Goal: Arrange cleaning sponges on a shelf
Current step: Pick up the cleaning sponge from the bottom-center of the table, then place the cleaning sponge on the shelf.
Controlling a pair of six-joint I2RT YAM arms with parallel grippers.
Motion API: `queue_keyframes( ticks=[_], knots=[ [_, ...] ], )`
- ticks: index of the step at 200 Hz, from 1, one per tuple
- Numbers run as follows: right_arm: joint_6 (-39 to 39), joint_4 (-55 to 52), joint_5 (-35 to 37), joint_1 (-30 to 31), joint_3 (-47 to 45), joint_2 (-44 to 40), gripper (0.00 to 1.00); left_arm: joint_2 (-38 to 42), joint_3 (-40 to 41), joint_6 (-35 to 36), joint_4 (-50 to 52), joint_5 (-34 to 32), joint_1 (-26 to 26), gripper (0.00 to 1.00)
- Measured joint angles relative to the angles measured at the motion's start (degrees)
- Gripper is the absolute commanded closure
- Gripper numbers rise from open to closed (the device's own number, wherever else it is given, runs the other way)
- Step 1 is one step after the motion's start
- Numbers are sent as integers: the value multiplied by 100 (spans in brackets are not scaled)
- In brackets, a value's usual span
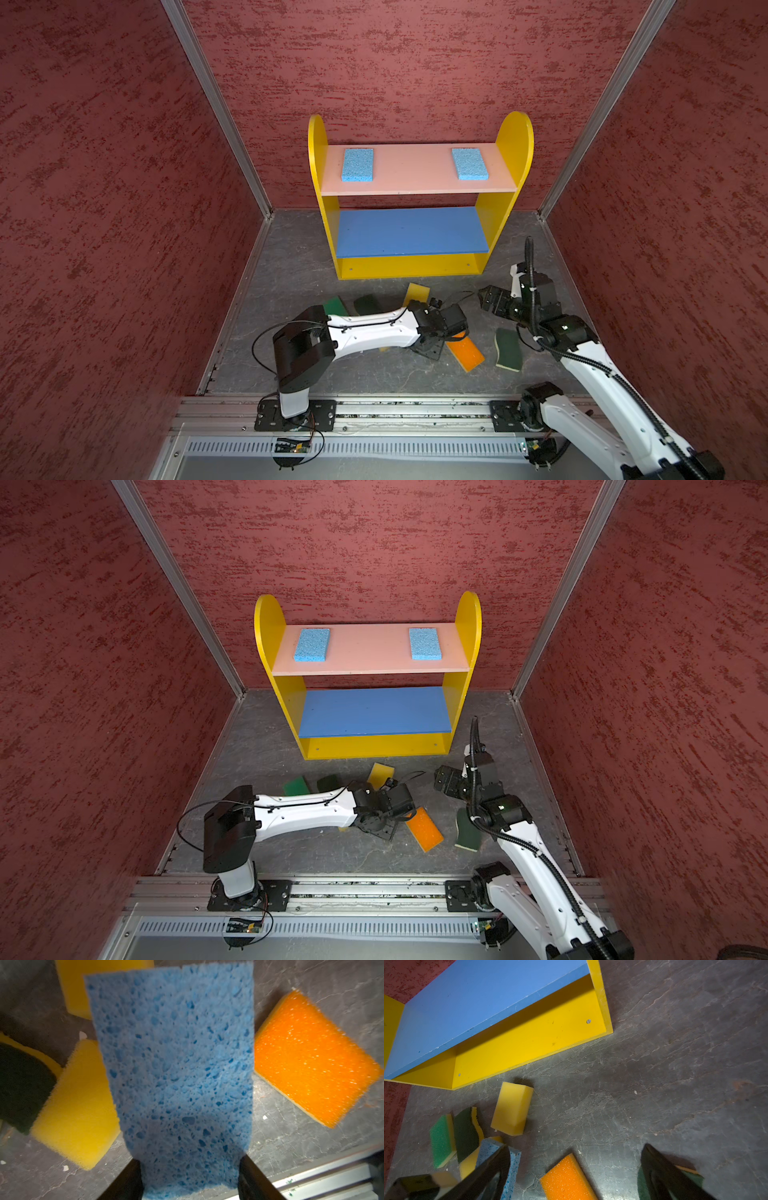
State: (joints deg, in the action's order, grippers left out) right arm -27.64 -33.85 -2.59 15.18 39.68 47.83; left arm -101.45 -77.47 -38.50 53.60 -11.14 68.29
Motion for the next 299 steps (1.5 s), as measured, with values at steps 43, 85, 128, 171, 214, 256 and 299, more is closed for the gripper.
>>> queue_keyframes(
  ticks=[43,85,128,171,214,256,299],
  knots=[
    [0,2,-20,-2,2,0,1,669,-225,240,369,-273,-85,35],
    [2,0,-20,-2,2,-4,1,1231,-313,341,651,-431,-166,35],
    [7,-2,-22,-2,48,-4,1,1373,-699,380,1080,-645,-177,35],
    [26,9,-22,-2,142,-4,1,1598,-1388,605,1458,-986,-184,35],
    [59,7,-26,-2,146,-4,1,1971,-2065,1012,1543,-1222,-319,35],
    [90,0,-87,-2,260,-2,1,2009,-2787,1676,1333,-1342,-579,33],
    [157,-28,-87,-2,417,33,1,1853,-3480,2422,774,-1410,-911,33]
  ],
)
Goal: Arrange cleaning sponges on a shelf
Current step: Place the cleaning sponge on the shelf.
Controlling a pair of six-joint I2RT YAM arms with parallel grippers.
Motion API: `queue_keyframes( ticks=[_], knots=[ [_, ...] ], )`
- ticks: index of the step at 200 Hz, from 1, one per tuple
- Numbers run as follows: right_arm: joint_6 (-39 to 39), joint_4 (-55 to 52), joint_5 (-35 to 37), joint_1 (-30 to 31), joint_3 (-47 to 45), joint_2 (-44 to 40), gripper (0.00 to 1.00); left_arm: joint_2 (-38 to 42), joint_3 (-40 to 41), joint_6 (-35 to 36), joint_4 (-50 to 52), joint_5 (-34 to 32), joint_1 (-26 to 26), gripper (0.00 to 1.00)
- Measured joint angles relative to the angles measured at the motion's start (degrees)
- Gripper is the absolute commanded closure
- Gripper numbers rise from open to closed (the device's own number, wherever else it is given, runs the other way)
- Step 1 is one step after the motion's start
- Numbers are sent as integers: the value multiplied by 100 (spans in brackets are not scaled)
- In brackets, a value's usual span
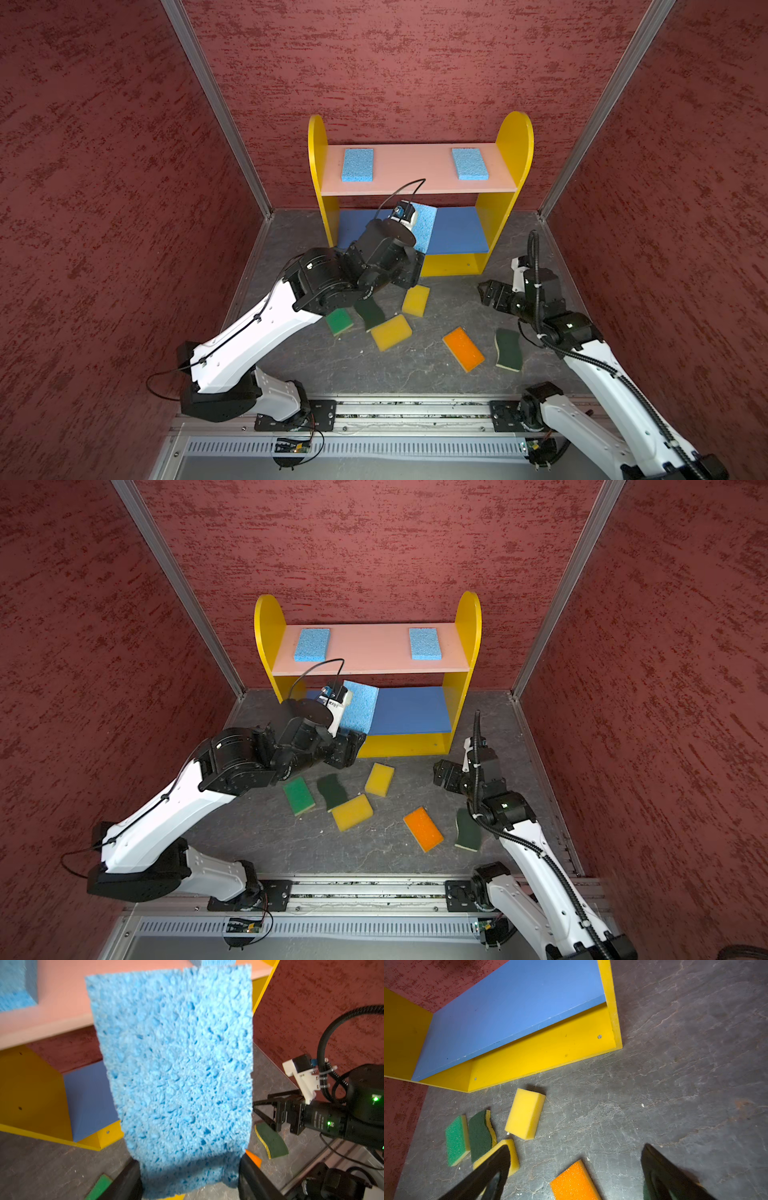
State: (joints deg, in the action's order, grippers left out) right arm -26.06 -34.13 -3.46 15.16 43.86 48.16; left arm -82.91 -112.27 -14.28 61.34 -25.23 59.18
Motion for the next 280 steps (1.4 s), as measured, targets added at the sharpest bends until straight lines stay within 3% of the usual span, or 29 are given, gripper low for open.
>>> queue_keyframes(
  ticks=[58,140,208,280],
  knots=[
    [118,-94,11,0,299,216,1,-800,-785,612,-809,-15,-463,33],
    [280,-177,15,-7,623,396,1,-2481,-3034,789,-815,-286,-861,33],
    [511,-192,-9,-11,848,800,1,-2688,-3176,415,-828,-260,-1246,33],
    [579,-175,-42,-13,850,1016,1,-2951,-3296,13,-903,181,-1532,33]
  ],
)
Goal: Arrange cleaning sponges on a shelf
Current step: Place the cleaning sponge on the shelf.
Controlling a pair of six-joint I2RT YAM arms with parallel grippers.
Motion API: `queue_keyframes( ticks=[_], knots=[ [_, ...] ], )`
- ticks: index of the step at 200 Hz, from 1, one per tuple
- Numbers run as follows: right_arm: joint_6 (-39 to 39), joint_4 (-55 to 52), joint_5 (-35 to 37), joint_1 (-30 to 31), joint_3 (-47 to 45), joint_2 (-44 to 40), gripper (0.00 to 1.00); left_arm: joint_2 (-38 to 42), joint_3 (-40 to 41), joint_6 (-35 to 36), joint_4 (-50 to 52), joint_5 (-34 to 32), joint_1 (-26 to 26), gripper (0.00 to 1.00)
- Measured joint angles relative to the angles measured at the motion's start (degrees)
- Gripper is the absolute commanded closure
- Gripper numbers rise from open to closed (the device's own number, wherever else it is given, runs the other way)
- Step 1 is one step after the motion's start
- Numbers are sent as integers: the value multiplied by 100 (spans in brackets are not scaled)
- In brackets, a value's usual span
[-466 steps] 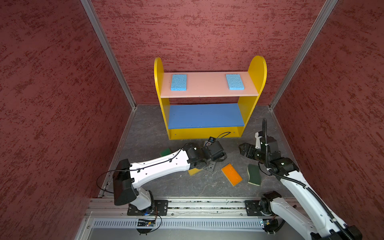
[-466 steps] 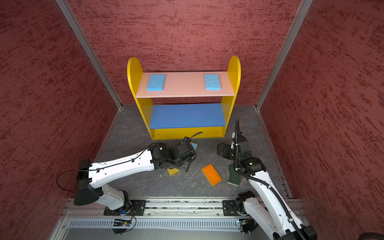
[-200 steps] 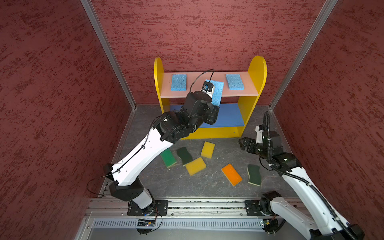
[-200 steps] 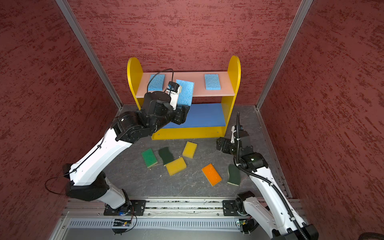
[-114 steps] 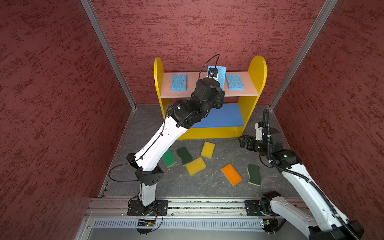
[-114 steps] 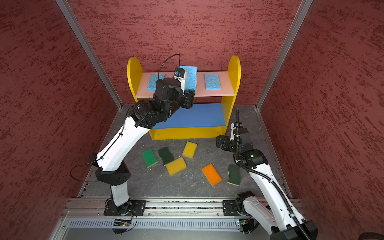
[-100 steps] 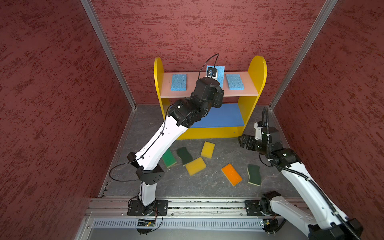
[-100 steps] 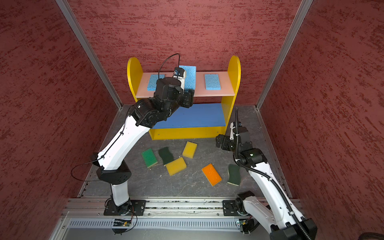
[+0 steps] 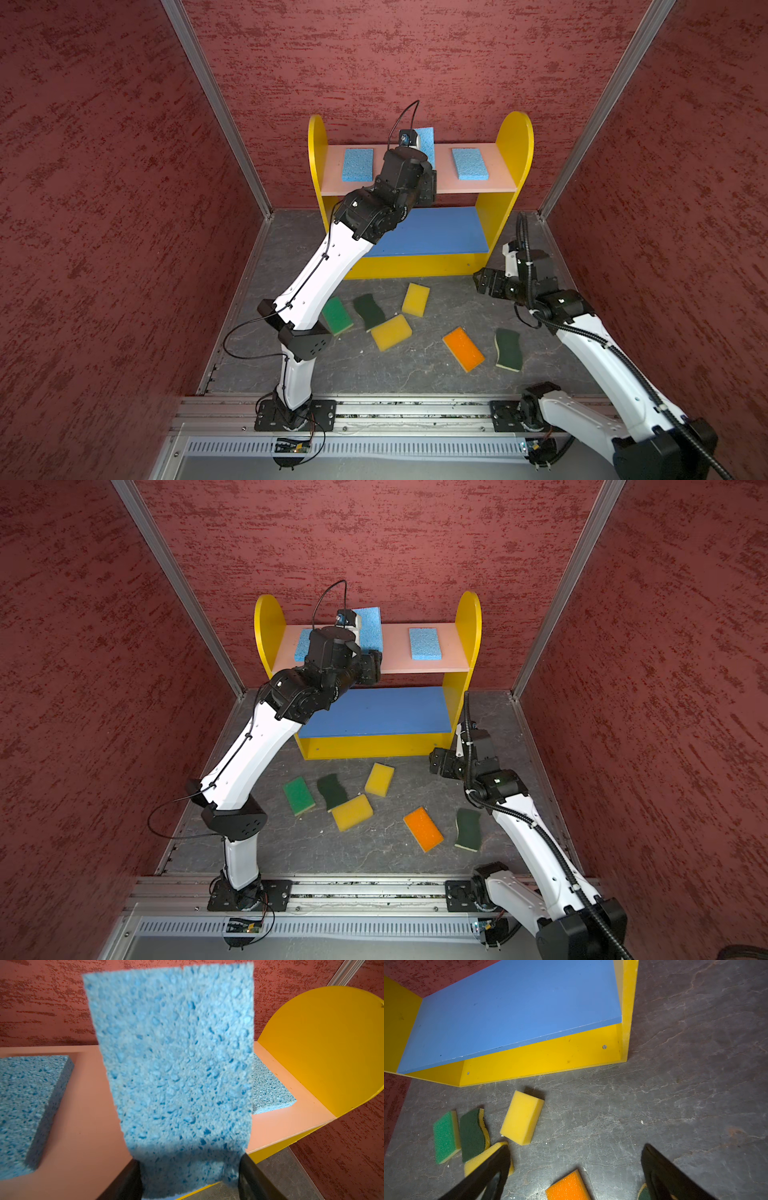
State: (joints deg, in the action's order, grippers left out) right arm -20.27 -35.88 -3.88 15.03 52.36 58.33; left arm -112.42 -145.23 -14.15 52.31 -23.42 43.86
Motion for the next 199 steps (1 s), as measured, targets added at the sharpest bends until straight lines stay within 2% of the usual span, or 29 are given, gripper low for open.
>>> queue_keyframes(
  ticks=[57,199],
  knots=[
    [-4,22,-11,0,52,-9,1,-186,-11,-46,-7,79,-33,33],
    [-4,94,-195,-9,52,105,1,-420,-48,7,-221,-243,-81,31]
  ],
)
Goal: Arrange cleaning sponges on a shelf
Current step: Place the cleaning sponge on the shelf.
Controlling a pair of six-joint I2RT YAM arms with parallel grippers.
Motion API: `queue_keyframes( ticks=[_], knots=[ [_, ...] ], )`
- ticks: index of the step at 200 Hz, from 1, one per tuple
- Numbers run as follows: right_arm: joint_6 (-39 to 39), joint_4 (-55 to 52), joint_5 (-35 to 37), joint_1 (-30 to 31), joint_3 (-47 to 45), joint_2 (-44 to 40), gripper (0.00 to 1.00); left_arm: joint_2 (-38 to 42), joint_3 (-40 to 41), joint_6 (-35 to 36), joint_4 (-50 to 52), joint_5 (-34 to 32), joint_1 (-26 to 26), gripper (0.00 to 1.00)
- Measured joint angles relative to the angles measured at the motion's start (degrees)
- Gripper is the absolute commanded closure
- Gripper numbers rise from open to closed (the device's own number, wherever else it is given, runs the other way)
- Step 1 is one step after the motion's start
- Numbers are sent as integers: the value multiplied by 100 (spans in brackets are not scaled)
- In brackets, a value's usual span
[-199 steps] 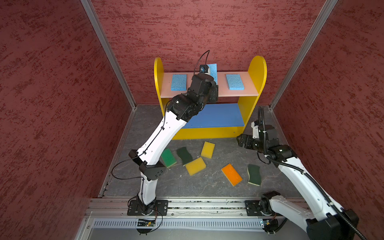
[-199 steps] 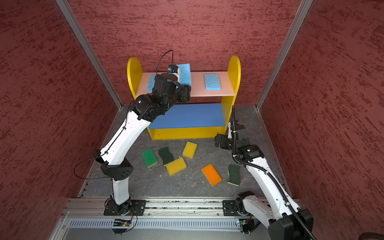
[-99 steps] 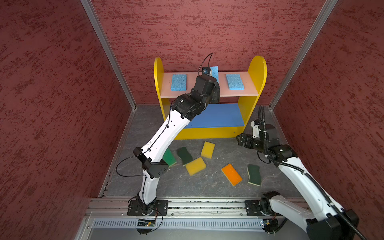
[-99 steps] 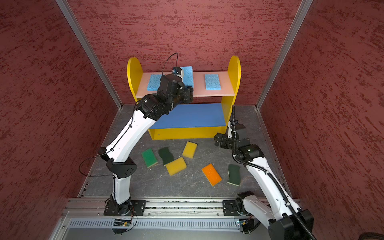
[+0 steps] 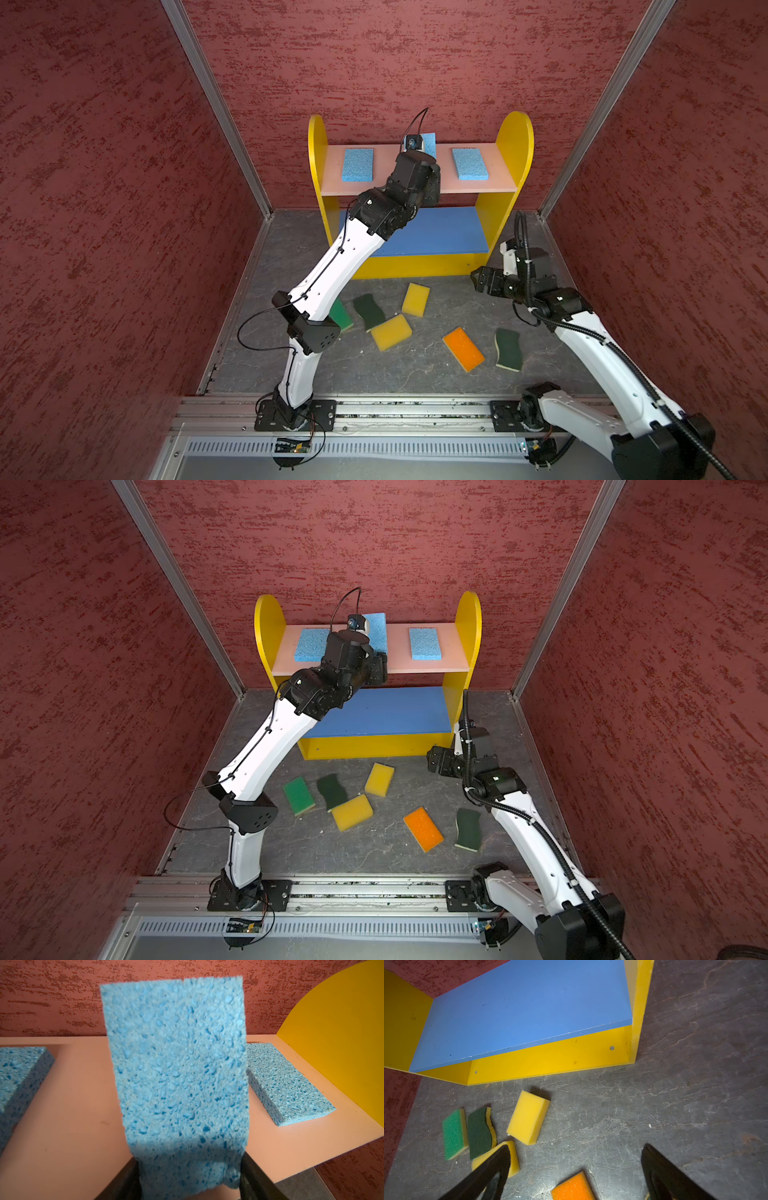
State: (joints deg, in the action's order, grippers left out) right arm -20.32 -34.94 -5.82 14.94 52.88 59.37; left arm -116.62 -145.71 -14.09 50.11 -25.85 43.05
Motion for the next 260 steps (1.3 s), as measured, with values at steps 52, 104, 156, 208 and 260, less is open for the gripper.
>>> queue_keyframes(
  ticks=[52,104,156,208,260],
  knots=[
    [0,59,-2,-2,0,24,1,-39,-2,-2,-52,-52,-2,30],
    [0,98,-39,-4,0,87,1,-50,-2,-2,-90,-164,-2,30],
    [0,129,-61,-4,0,87,1,-127,-2,46,-275,-271,-2,28],
    [0,155,-81,-4,0,101,1,-146,-2,44,-348,-275,-2,26],
    [-2,212,-111,-4,0,103,1,-146,-2,39,-348,-273,-2,24]
  ],
)
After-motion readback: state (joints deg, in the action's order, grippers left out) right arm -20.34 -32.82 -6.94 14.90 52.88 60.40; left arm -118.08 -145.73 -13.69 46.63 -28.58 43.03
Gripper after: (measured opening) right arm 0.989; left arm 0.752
